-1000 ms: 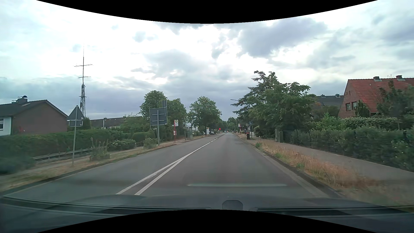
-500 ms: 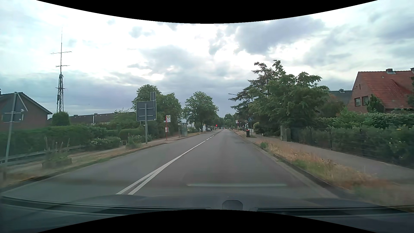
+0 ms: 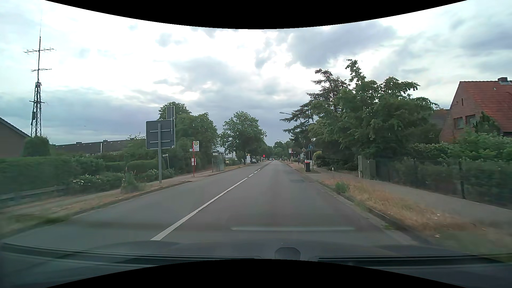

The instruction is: Follow the waypoints while adhering to traffic rules and regulations

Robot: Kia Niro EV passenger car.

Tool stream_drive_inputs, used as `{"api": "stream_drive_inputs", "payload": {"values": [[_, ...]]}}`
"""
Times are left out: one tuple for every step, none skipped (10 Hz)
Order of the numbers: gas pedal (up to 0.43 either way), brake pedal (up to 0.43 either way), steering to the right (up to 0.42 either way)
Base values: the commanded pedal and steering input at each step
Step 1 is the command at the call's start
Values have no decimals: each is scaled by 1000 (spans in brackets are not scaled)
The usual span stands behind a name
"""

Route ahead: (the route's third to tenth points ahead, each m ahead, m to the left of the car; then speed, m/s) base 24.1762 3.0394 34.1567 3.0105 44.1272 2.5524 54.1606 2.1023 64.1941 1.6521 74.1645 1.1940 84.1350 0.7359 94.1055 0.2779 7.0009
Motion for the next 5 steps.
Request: {"api": "stream_drive_inputs", "payload": {"values": [[287,0,0],[287,0,-1],[287,0,3],[287,0,3],[287,0,3]]}}
